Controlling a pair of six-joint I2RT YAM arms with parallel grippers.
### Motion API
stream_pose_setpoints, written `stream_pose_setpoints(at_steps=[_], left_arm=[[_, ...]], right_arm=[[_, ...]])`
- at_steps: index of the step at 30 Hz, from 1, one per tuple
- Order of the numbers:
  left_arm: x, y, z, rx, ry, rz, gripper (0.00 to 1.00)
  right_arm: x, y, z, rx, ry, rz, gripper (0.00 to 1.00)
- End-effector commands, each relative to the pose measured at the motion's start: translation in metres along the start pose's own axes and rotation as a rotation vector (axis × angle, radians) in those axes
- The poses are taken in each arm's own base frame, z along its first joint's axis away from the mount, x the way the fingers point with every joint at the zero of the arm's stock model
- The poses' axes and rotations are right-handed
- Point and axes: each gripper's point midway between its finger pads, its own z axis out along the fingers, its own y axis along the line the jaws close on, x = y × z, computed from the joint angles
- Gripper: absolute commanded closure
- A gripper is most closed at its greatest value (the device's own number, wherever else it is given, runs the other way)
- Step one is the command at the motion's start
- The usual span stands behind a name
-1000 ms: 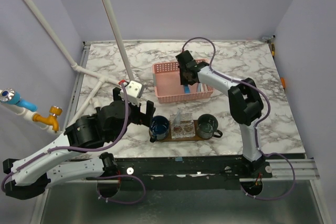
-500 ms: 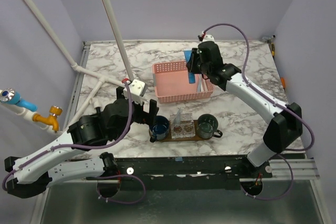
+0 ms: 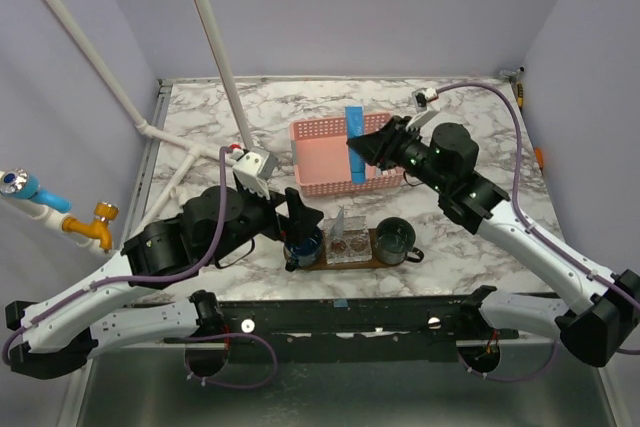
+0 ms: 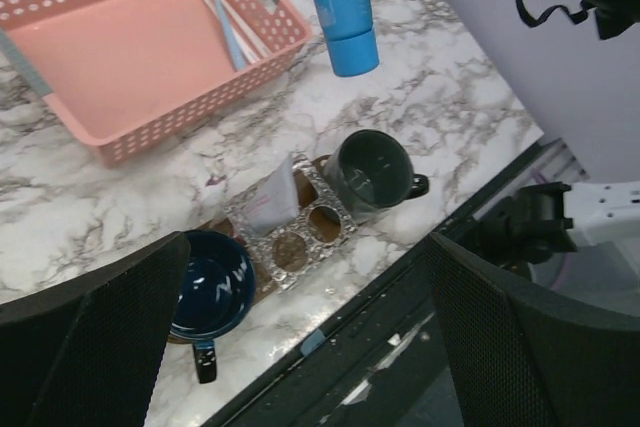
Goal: Prepare toiletry sets of a toothbrush and toothpaste on the tray
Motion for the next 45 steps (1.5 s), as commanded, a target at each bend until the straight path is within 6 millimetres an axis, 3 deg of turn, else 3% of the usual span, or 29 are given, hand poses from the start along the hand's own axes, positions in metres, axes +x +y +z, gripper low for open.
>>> stream_pose_setpoints(at_steps=[1,13,28,34,45], left_arm=[[-0.004,-0.027,-0.004,0.139,-0.010,-0.100,0.01],[-0.018,-0.051,-0.014,0.269,-0.057,-0.181,0.01],[-0.020,-0.048,0.000,0.230,-0.075,-0.180,0.01],[-0.020,-0.045,0.007,0.196,-0.076,-0.162,0.02],[-0.019,-0.037,0.012,0.150,-0.073,-0.129,0.24]], right_arm=[[-0.016,0.055,-0.023,-0.228,-0.068,0.113,0.69],[-0.024,0.104,-0.044,-0.320,-0.129,0.204,0.68],[-0.010,0.120,-0.031,-0.223,-0.181,0.297,0.67],[-0.001,0.136,-0.027,-0.203,-0.165,0.306,0.67],[0.002,0.145,-0.027,-0.198,-0.166,0.295,0.67]])
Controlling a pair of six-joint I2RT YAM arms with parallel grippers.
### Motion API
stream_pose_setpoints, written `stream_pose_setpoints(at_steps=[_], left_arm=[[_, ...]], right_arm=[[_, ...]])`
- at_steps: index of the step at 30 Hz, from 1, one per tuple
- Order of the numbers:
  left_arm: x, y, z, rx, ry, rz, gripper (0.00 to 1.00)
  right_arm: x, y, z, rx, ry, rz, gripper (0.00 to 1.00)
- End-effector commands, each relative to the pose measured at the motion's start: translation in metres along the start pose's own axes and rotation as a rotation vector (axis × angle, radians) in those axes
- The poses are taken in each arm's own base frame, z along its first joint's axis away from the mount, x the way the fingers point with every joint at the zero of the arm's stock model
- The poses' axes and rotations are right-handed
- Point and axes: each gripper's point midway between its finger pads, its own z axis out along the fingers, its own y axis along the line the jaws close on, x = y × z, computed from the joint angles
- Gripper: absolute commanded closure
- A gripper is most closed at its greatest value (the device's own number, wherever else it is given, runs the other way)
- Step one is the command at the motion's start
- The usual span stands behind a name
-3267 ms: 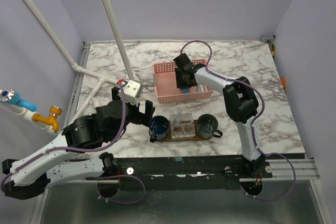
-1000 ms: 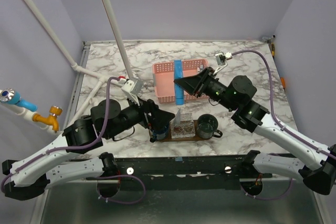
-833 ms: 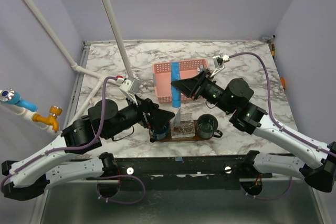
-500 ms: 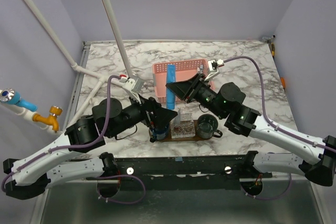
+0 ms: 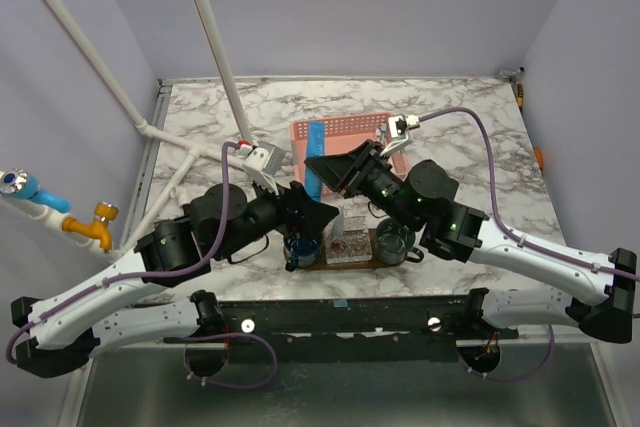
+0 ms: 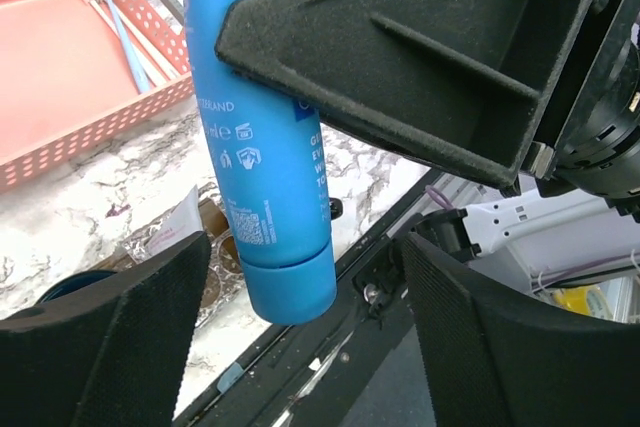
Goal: Prepare toiletry sets of a toothbrush and toothpaste on the tray
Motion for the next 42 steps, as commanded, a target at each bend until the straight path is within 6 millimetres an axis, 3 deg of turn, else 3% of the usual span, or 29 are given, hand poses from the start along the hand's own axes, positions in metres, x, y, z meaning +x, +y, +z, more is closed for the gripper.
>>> stream_pose_setpoints(at_steps=[1,6,19,29,35,42], left_arm=[[-0.009,0.005,0.000,-0.028,-0.031,0.024,0.26],[-0.012,0.006,0.002,-0.039,-0.040,0.043,0.36],[-0.025,0.001,0.006,-0.037,-0.072,0.072,0.35],[-0.026,-0.005,0.012,-0.025,-0.058,0.077,0.65],[-0.023,-0.004,0.014,-0.028,-0.050,0.078,0.98],[-0.018,-0.006,0.011,0.002,-0.031,0.091,1.00]], right_arm=[[-0.015,0.010,0.001,0.000,-0.058,0.010,0.67],[-0.013,0.009,0.001,0.007,-0.050,0.006,0.67],[-0.005,0.001,-0.002,0.022,-0.032,0.008,0.67],[-0.009,0.003,-0.003,0.020,-0.037,-0.014,0.66],[-0.009,-0.001,-0.005,0.038,-0.036,-0.031,0.62],[-0.004,-0.012,-0.009,0.078,-0.006,-0.073,0.42]])
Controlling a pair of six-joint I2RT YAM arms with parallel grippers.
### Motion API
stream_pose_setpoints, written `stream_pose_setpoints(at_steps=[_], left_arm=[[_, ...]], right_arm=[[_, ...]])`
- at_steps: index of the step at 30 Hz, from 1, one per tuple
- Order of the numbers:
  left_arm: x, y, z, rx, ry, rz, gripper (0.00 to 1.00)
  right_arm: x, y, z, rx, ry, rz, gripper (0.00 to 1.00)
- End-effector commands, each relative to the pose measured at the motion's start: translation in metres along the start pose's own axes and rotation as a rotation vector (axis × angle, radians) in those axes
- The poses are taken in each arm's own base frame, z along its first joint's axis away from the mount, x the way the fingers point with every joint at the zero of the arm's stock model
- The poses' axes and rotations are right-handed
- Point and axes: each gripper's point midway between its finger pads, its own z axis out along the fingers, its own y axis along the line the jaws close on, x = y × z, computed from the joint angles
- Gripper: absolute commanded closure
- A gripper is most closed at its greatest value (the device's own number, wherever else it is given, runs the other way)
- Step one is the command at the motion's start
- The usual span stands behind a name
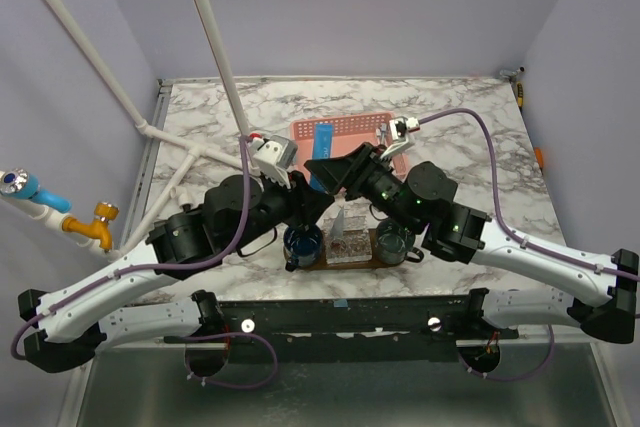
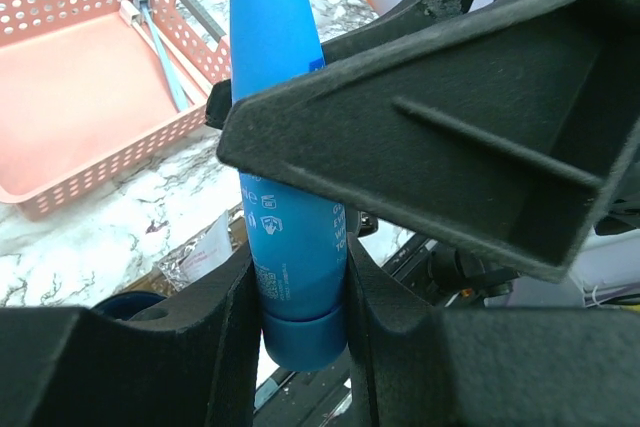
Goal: Prepare toiletry sets of a toothbrush and toothpaste on the tray
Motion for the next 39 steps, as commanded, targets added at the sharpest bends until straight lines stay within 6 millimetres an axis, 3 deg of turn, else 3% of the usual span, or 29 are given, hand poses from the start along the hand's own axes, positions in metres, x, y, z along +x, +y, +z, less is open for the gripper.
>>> stream_pose_setpoints(at_steps=[1,7,12,17,21,29,39], left_arm=[[-0.010,-0.015,-0.009,0.079,-0.023,0.006,1.00],[0.009,-0.016,-0.018,0.130,0.032,0.019,1.00],[0.029,-0.012,-0.029,0.162,0.091,0.032,1.00],[0.045,-0.015,-0.039,0.220,0.148,0.062,1.00],[0.060,-0.027,-0.052,0.330,0.212,0.082,1.00],[0.083,-0.043,-0.080,0.498,0.325,0.127,1.00],[0.098,-0.060,-0.121,0.707,0.433,0.191,1.00]], right_arm=[[-0.003,-0.007,-0.006,0.042,0.003,-0.057,0.39],[-0.018,-0.012,-0.021,0.065,-0.016,-0.162,0.27],[-0.030,0.003,-0.041,-0.007,0.008,-0.293,0.27],[-0.019,0.008,-0.058,-0.065,0.139,-0.425,0.26],[-0.006,0.017,-0.074,-0.152,0.263,-0.525,0.25],[-0.006,0.030,-0.103,-0.247,0.397,-0.657,0.24],[0.036,0.049,-0.135,-0.512,0.652,-0.699,0.25]])
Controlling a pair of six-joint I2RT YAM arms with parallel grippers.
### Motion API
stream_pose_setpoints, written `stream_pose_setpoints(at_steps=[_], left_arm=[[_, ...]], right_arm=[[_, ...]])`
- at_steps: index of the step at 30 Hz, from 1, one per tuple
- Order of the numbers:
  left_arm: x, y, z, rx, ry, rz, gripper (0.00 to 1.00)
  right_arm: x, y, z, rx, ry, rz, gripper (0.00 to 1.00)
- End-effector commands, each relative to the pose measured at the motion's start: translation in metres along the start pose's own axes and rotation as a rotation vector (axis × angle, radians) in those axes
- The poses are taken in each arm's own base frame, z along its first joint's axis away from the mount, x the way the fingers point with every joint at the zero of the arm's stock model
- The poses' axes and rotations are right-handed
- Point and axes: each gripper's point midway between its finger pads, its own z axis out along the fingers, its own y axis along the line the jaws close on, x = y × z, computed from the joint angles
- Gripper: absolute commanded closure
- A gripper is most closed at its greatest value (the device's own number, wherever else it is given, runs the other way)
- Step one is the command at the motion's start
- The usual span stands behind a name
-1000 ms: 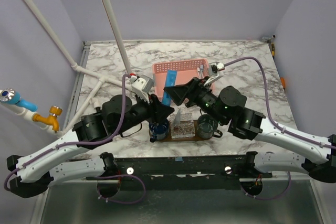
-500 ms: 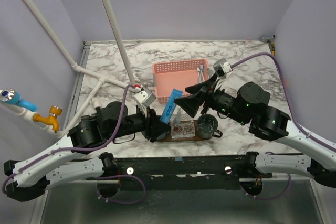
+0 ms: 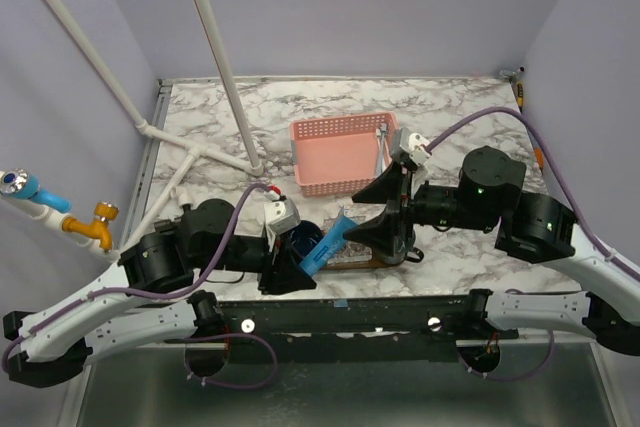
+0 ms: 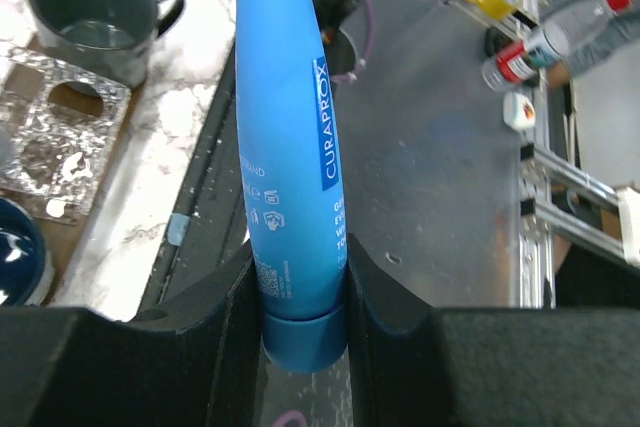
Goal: Prepare toiletry sets of a toothbrush and toothpaste on the tray
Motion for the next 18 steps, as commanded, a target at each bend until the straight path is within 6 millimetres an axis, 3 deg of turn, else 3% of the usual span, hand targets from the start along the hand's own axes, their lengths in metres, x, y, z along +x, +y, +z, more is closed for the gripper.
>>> stream_pose_setpoints(at_steps=[1,11,18], left_arm=[[0.008,-0.033,-0.016,0.177,0.048,0.075,1.00],[0.013,-0.045,-0.024,0.251,0.068,0.116,1.00],[0.011,-0.044,-0.024,0.240,0.060,0.122,1.00]], right_arm=[[0.030,0.035,-0.002,-0.228,0.137,-0.041,0.26],[0.048,0.065,-0.001,-0.445,0.188,-0.027,0.37],[0.051,0.070,0.005,-0.477,0.189,0.003,0.46]])
